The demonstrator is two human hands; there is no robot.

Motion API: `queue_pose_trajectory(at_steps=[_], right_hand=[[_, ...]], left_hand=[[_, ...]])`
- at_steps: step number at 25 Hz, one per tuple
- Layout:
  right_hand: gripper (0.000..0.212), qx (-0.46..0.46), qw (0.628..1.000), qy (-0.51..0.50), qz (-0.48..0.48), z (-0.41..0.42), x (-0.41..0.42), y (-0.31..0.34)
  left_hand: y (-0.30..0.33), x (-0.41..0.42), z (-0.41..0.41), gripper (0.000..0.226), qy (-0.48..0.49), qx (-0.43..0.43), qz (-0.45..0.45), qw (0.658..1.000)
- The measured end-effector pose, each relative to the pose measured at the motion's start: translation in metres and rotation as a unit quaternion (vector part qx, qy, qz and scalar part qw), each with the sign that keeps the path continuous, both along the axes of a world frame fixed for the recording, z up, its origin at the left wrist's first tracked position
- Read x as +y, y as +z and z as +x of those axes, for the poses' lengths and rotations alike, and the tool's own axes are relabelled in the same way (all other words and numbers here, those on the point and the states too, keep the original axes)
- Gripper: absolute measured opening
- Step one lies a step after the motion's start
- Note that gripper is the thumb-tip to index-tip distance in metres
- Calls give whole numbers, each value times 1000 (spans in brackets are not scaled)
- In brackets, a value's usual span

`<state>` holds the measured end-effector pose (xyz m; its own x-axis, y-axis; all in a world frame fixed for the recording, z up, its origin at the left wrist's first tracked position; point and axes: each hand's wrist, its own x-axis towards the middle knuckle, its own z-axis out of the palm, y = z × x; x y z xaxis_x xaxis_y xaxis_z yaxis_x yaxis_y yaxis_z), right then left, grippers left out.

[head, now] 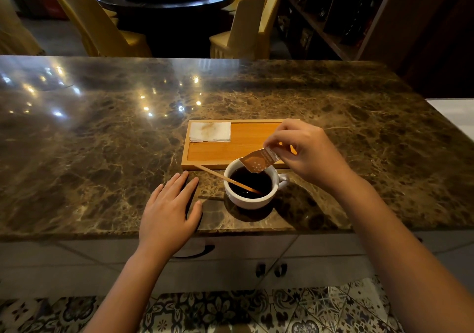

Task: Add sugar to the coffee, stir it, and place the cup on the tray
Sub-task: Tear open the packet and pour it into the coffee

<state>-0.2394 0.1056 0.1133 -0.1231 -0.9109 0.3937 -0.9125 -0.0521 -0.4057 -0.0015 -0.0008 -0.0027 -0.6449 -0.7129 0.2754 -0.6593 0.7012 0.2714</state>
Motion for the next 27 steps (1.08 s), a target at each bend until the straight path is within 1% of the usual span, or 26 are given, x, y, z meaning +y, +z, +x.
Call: queue_pose_trajectory(at_steps=[3,5,8,12,15,20,27], right_hand=[[12,-3,1000,13,-24,-1,1,-3],[11,2,1000,19,-19,-2,1,-6],[8,6,1000,5,2,-4,0,-12],[9,4,1000,-6,-14,-5,-2,-18],[7,10,1000,-23,-7,-8,-4,-21],[11,-77,996,-12,48,-10,0,-23],[7,-168,984,-43,36,-15,-2,-18]], left_hand=[[1,0,0,56,-1,3,2,1000],[1,0,1,56,0,4,3,1000],[1,0,0,56,1,4,4,1000],[0,1,0,56,2,2,1,1000],[1,0,0,56,3,2,1,1000],[1,1,0,56,3,1,1,1000],[1,1,-1,57,3,0,2,1000]])
